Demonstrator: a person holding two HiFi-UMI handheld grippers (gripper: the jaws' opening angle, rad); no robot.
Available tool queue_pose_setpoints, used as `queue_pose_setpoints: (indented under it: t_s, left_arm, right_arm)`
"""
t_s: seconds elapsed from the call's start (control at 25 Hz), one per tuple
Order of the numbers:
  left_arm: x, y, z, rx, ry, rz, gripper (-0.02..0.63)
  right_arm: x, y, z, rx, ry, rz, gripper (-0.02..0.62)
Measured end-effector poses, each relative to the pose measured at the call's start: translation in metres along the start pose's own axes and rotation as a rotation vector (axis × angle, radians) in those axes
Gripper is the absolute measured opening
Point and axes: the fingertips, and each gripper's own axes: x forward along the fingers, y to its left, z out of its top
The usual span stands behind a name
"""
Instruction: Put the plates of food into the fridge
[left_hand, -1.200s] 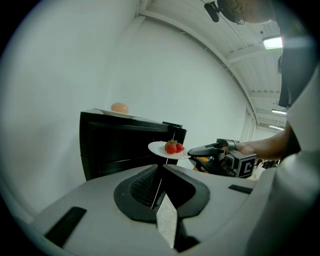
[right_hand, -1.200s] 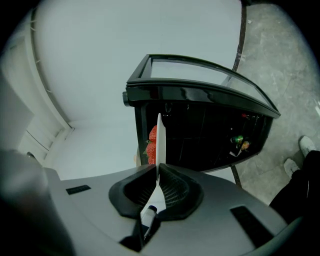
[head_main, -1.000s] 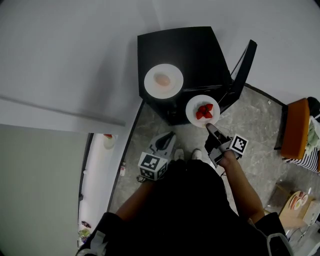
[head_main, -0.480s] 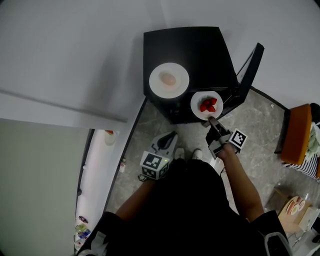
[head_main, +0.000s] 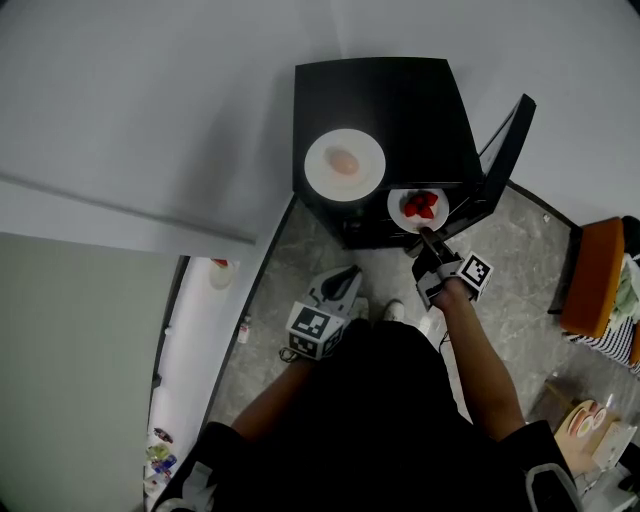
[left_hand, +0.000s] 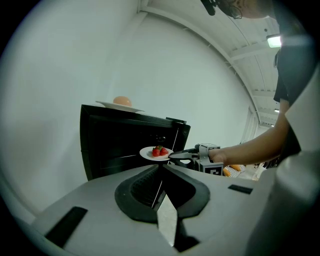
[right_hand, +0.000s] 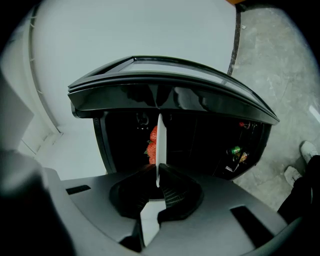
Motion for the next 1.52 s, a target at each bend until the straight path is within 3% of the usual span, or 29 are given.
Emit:
queue_pose_setpoints:
  t_s: [0.84, 1.52]
  left_arm:
    - [-0.002, 0.016, -0.004, -0.002, 0.039, 0.006, 0.023]
    - [0.004, 0.021, -0.005, -0.008, 0.049, -0.004, 0.023]
  right_arm:
    - [0.049, -0.012, 0.021, 0.021, -0.113, -0.008, 0.035]
    - [0.081, -0.022, 0.038, 0.106, -0.195, -0.051, 0.032]
